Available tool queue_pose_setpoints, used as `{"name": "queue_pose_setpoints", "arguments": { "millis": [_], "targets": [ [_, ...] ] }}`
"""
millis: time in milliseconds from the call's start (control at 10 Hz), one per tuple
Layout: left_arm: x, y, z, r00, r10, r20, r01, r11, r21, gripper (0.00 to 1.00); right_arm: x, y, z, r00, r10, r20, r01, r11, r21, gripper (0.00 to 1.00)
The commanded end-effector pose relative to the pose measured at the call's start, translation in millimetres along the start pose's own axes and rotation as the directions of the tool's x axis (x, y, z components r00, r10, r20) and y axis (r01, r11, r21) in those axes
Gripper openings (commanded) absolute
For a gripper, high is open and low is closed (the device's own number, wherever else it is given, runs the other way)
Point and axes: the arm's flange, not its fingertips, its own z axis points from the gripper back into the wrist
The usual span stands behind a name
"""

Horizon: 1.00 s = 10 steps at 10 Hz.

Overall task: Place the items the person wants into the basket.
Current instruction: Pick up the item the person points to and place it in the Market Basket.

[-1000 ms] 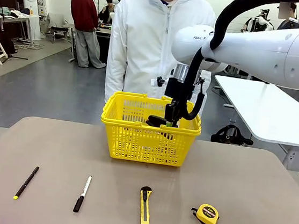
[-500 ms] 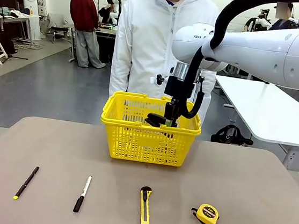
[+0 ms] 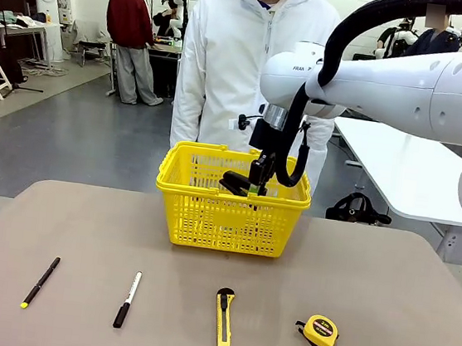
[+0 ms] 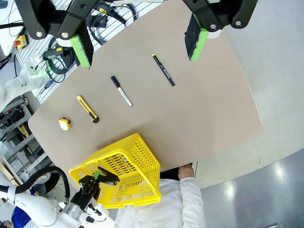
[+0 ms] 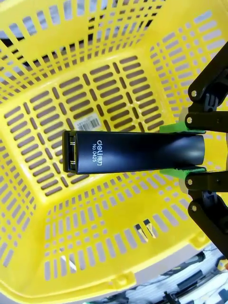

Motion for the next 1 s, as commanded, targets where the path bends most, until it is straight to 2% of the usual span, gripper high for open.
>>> {"name": "queue_pose_setpoints", "arguments": {
  "millis": [0,200,900],
  "targets": [
    [-0.7,1.4,1.8,1.000,-0.015,0.001,0.015,1.000,-0.011,1.00,-4.4,5.3,-1.5,1.000,0.024,0.007,-0.024,0.999,-0.035,0.86],
    [-0.7,1.4,1.8,1.000,-0.015,0.001,0.015,1.000,-0.011,1.00,-3.7,4.9,-2.1,1.000,0.023,0.008,-0.022,0.999,-0.029,1.00],
    [-0.7,1.4,1.8,1.000,-0.015,0.001,0.015,1.000,-0.011,1.00,0.8,8.0,1.3,0.999,0.024,0.030,-0.024,1.000,-0.004,1.00]
  ]
}}
